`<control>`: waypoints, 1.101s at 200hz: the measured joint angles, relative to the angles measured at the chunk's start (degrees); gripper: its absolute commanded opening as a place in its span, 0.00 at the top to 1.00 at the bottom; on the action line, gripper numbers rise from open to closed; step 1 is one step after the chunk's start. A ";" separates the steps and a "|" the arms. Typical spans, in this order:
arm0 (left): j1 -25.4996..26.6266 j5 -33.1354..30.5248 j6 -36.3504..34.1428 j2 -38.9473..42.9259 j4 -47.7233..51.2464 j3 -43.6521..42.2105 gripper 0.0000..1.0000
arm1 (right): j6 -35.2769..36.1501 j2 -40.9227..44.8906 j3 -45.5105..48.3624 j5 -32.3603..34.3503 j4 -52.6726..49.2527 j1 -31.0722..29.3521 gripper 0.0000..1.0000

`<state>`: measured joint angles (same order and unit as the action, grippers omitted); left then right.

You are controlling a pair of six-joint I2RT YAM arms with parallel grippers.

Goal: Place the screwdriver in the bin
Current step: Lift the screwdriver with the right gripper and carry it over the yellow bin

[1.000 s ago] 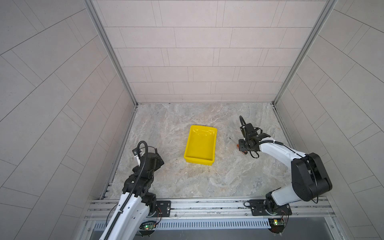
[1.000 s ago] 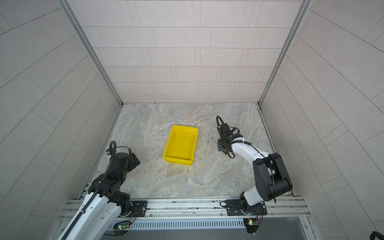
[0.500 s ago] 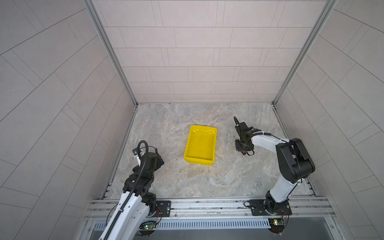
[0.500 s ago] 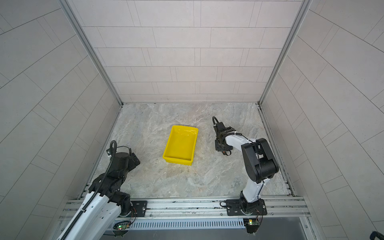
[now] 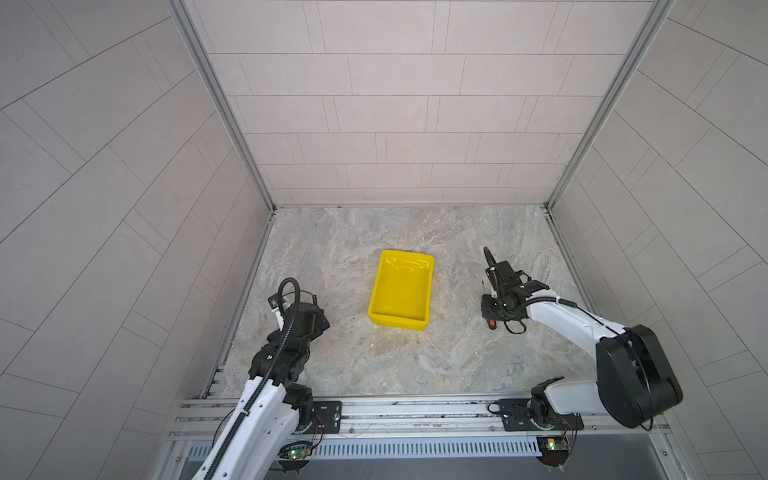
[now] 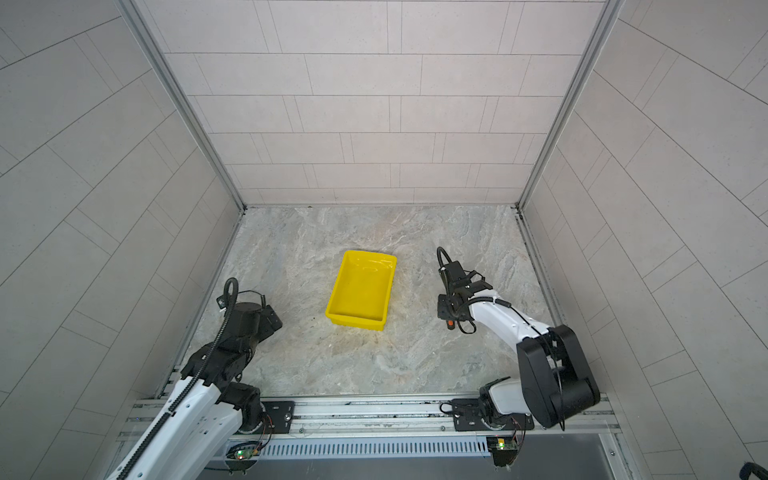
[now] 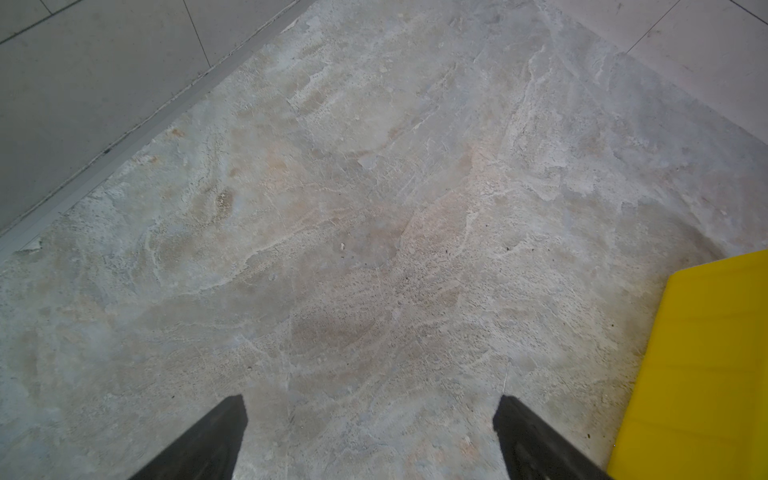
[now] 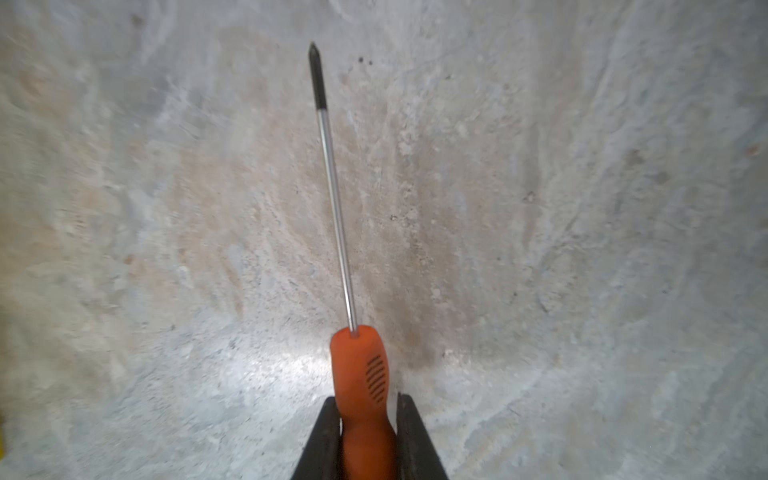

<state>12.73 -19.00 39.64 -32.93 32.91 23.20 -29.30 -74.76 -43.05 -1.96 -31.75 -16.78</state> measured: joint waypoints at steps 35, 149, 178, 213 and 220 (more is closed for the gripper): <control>0.00 0.63 -0.02 0.52 0.00 0.00 0.00 | -2.16 9.84 0.52 -1.81 -0.42 -0.09 0.99; 0.00 0.98 -0.02 1.55 0.04 -0.02 0.00 | -16.44 0.37 -10.51 -4.00 9.77 -18.95 1.00; -0.02 0.96 -0.02 1.88 0.15 -0.02 0.00 | -20.11 -9.35 -17.42 -4.37 15.89 -24.24 1.00; 0.00 1.01 -0.02 1.97 0.13 -0.04 0.00 | -25.77 -19.58 -21.53 -7.15 23.78 -26.40 1.00; -0.02 0.98 -0.02 2.01 0.13 -0.04 0.00 | -26.97 -21.38 -21.84 -7.76 25.16 -26.40 1.00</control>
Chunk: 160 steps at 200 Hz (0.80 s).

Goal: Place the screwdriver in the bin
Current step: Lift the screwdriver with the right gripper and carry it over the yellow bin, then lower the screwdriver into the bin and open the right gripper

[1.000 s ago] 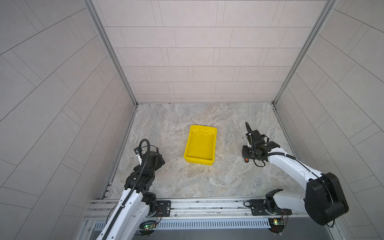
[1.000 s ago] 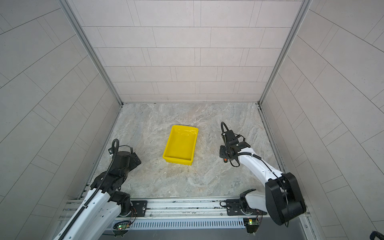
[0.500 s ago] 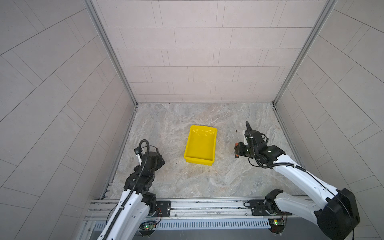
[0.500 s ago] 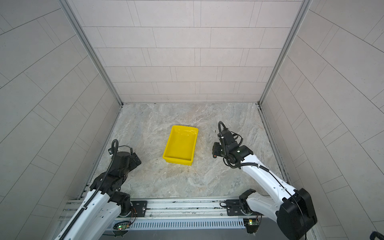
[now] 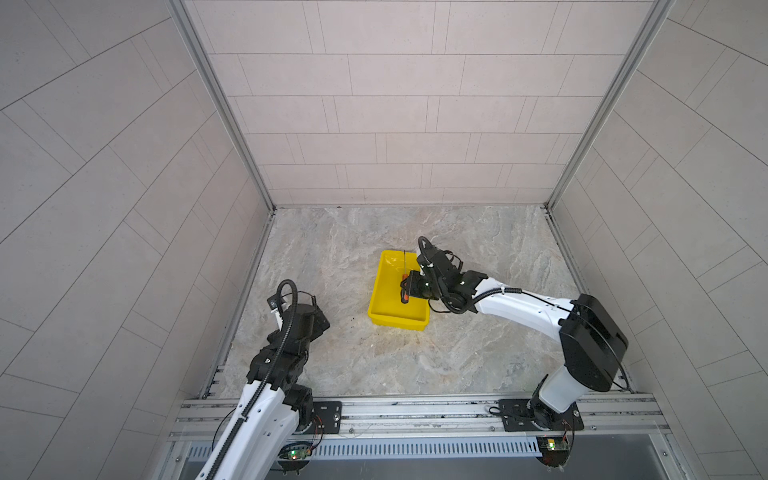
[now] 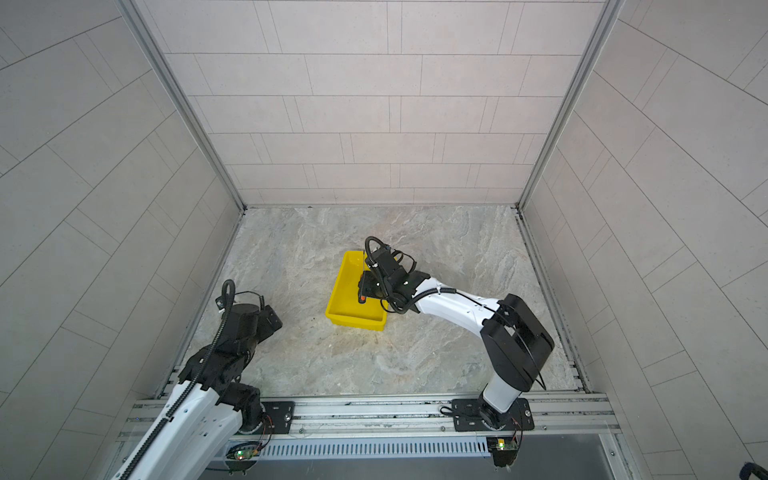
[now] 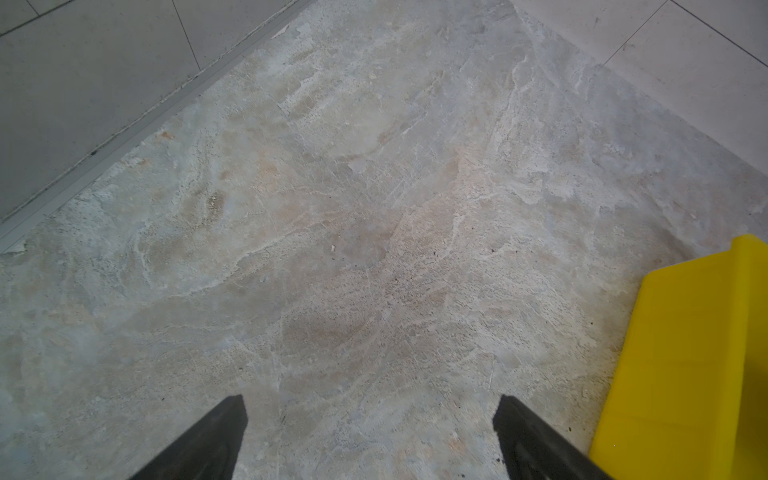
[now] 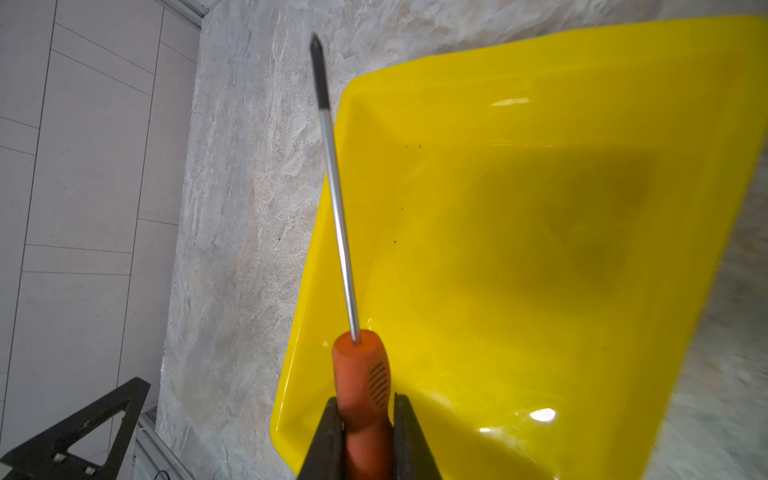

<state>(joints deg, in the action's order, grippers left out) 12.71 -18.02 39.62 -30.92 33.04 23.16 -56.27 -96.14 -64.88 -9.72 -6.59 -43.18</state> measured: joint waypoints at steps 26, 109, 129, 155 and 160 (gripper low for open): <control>0.00 0.04 0.00 0.02 -0.04 0.00 0.00 | -4.37 -4.96 -0.15 -2.21 4.57 0.11 1.00; 0.02 0.90 -0.46 -1.25 -0.74 -0.20 0.00 | -11.98 -11.78 -0.68 -3.89 12.72 -0.81 0.87; 0.02 0.87 -0.48 -1.81 -0.76 -0.20 0.00 | -12.26 -12.52 -1.33 -3.56 12.63 -0.81 0.84; 0.02 0.90 -0.48 -1.79 -0.94 -0.20 0.00 | -12.35 -12.55 -1.38 -2.75 12.44 -0.81 0.75; 0.02 0.90 -0.48 -1.79 -1.03 -0.20 0.00 | -12.59 -12.55 -1.38 -2.67 12.37 -0.81 0.72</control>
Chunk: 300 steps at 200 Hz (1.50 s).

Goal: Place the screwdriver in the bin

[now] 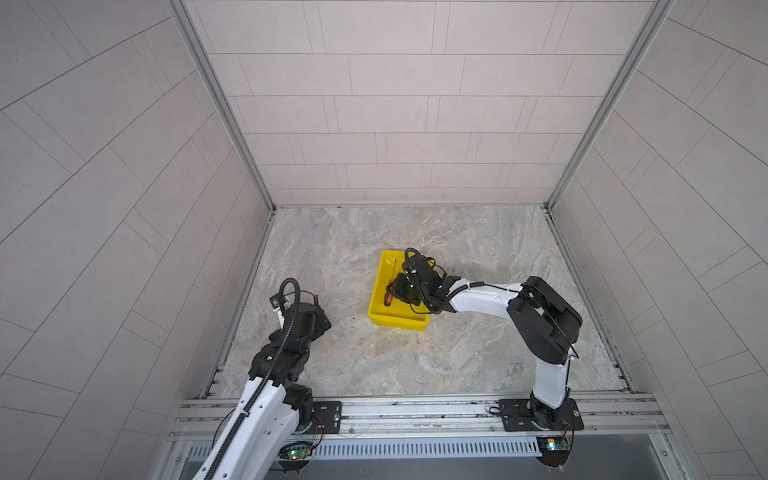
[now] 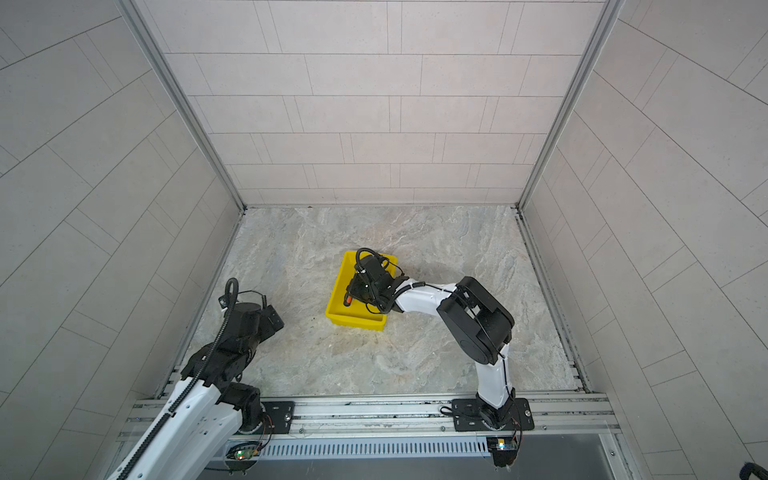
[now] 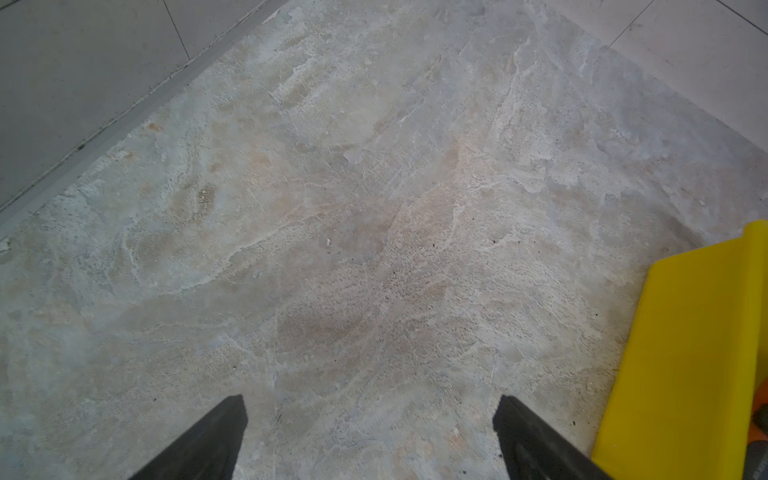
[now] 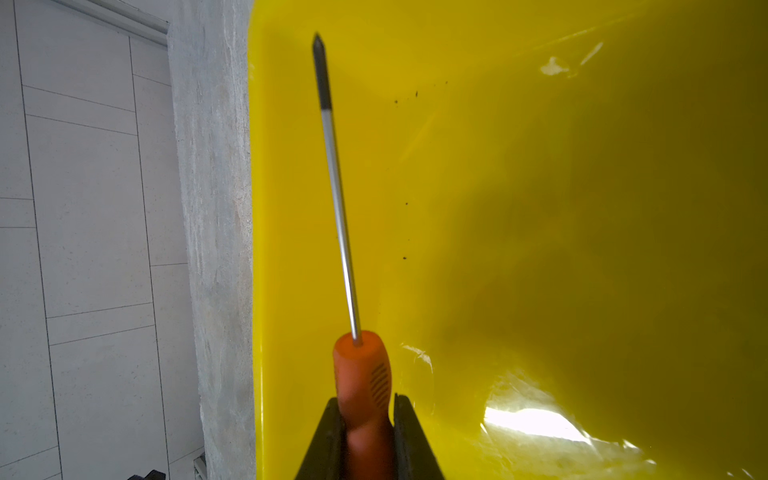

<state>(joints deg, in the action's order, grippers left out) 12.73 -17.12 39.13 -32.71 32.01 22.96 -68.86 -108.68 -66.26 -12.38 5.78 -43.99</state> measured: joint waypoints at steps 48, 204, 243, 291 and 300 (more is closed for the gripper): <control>0.00 0.00 -0.07 -0.20 -0.55 0.00 0.00 | 0.20 0.00 -1.46 -0.20 -0.37 -0.17 0.63; 0.00 0.02 0.00 -1.77 -0.68 0.00 0.00 | 16.50 25.38 4.15 11.19 -16.94 1.31 0.62; 0.00 0.02 0.00 -3.43 -0.72 0.00 0.00 | 22.88 42.34 17.40 18.53 -21.40 7.78 0.59; 0.00 0.15 0.02 -4.94 -0.92 0.00 0.00 | 27.52 64.00 35.28 23.04 -28.11 17.70 0.51; -0.02 0.17 0.02 -4.98 -0.94 0.00 0.00 | 28.20 66.62 37.09 23.28 -29.16 18.84 0.48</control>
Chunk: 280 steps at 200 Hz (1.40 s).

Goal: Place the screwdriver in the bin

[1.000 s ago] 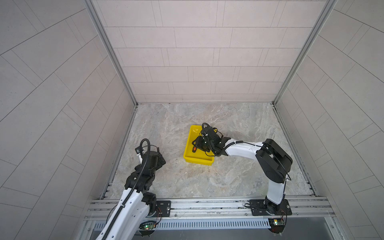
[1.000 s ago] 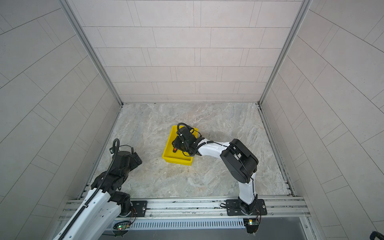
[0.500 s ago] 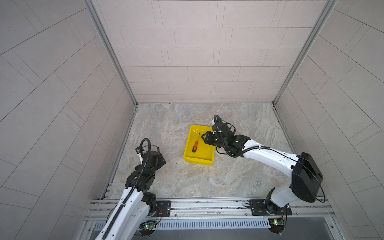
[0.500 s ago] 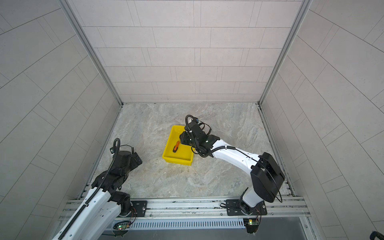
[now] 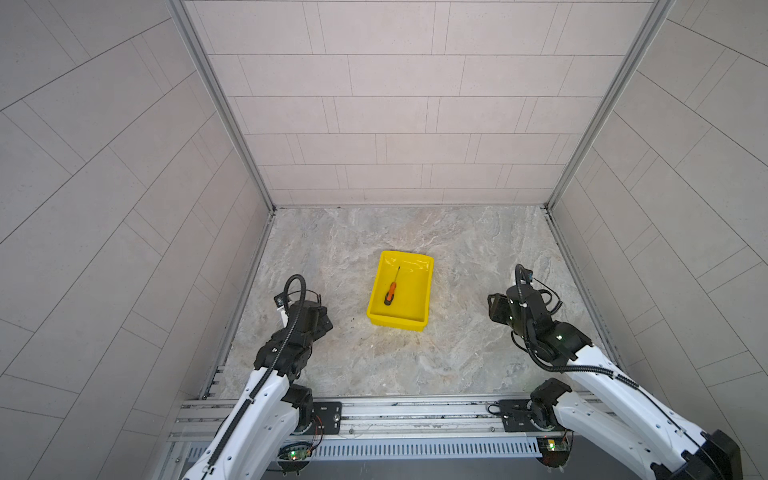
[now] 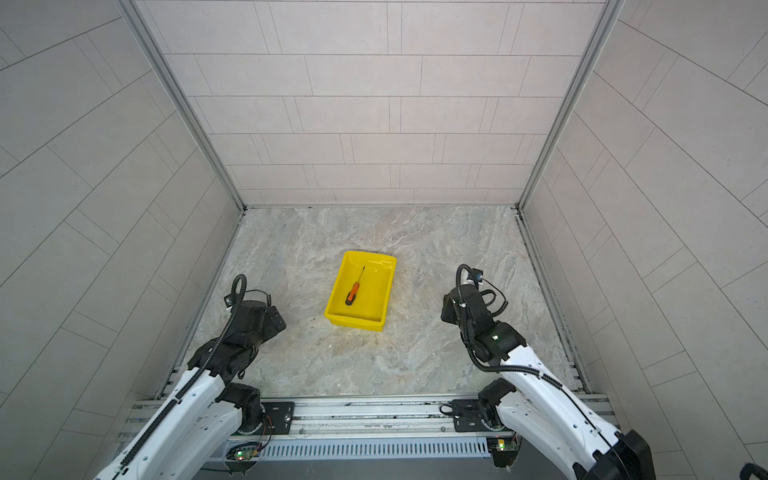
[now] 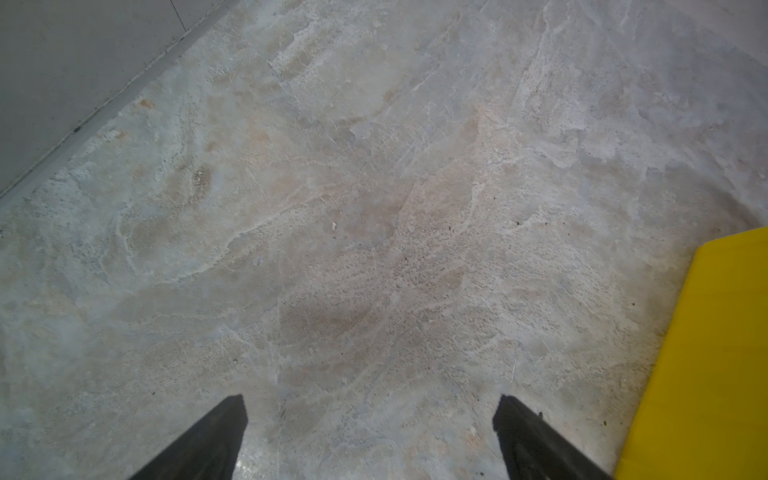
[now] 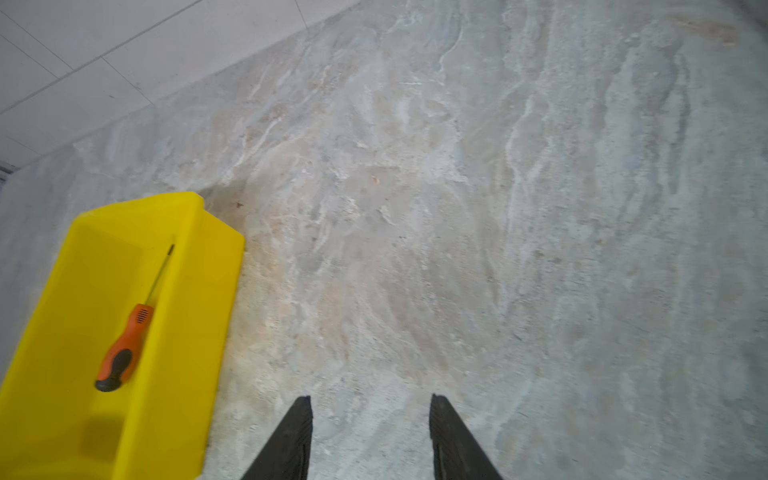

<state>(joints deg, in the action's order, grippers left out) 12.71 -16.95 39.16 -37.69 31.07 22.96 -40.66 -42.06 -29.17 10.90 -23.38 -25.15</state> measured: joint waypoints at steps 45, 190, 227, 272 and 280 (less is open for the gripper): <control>0.00 0.00 0.00 0.02 0.00 0.00 0.00 | 5.60 1.53 0.81 2.58 -0.48 3.48 0.42; 0.00 0.26 -0.02 0.17 -0.50 0.00 0.00 | 41.75 -35.15 12.04 26.43 63.58 6.84 0.32; 0.00 0.42 -0.04 0.04 -0.87 0.00 0.00 | 44.00 -39.76 13.73 28.26 76.70 6.99 0.28; 0.00 0.48 -0.11 -1.79 -1.49 0.00 0.00 | 43.15 -42.07 12.28 26.80 81.46 12.15 0.26; 0.00 0.50 -0.11 -2.27 -1.62 0.00 0.00 | 43.06 -43.82 11.89 26.23 82.82 13.20 0.25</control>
<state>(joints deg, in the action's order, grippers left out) 12.71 -16.45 39.05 -39.97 29.45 22.96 2.39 -85.89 -17.28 37.12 59.44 -11.94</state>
